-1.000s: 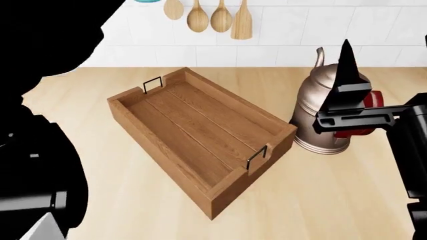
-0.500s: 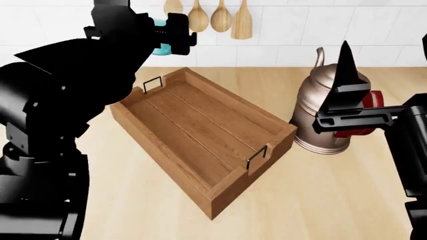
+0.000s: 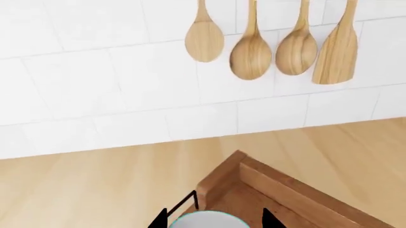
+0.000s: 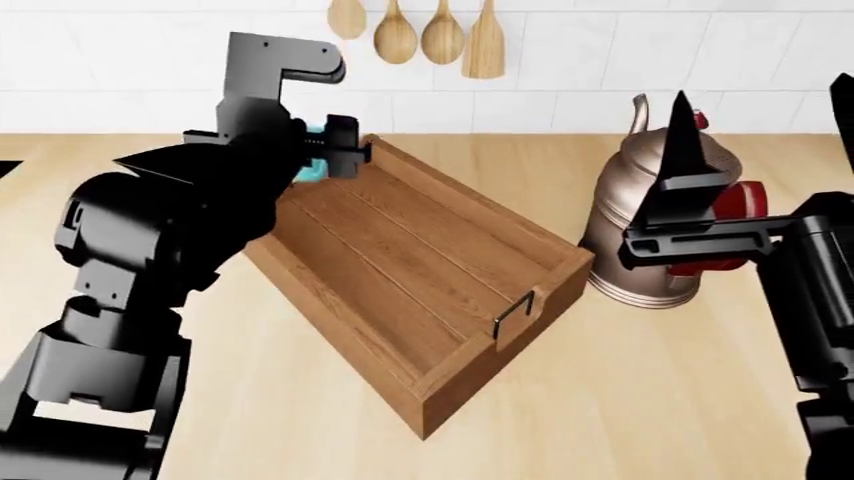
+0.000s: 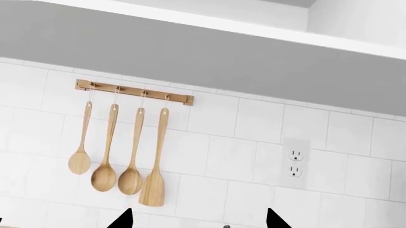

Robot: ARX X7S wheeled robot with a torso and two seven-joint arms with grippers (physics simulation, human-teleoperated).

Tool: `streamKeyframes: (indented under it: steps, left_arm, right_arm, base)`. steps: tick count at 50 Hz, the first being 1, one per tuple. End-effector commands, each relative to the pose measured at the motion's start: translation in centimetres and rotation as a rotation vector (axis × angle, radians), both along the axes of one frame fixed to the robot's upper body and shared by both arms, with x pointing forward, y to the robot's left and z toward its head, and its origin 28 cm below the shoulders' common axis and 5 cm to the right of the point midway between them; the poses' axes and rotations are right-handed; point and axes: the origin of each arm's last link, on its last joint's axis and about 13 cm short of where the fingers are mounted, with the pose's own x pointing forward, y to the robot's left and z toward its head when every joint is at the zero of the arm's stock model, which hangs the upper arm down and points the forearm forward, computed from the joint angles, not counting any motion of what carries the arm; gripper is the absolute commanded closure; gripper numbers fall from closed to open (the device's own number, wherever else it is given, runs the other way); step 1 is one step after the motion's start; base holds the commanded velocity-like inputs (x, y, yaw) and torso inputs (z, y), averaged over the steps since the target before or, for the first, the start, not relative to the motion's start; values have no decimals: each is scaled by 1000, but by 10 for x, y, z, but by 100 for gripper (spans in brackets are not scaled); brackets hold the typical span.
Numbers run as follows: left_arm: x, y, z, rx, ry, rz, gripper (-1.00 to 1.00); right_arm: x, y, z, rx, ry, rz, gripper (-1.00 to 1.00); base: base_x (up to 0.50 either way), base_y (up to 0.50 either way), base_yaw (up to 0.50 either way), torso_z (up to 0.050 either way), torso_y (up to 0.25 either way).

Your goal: Pick the kettle from the counter and place it on the tray. Then pick the mug from the cabinet and place it on the tray. Then close the cabinet doors.

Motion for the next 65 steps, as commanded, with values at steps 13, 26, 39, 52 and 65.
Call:
streamKeyframes:
  steps: [13,26,39,52,65]
  left_arm:
    - [2,12,-31,12,98,15,100]
    - [0,11,-45,13,148,-8,100]
    - [4,15,-47,-10,148,20,-100]
    - [6,20,-39,-49,120,39,-100]
    - [-36,21,50,-179,-137,-85,-100]
  right_arm:
    - [5,3,-3,-4,14,6,-100]
    - [6,4,-4,-3,18,8,-100]
    - [8,4,-7,-2,24,8,-100]
    - [9,4,-9,1,28,9,-100]
    - [5,4,-4,-6,17,12,-100]
  base:
    - [0,0,0,0,1]
    - [0,0,0,0,0]
    - [0,0,0,0,1]
    - [0,0,0,0,0]
    - [0,0,0,0,0]
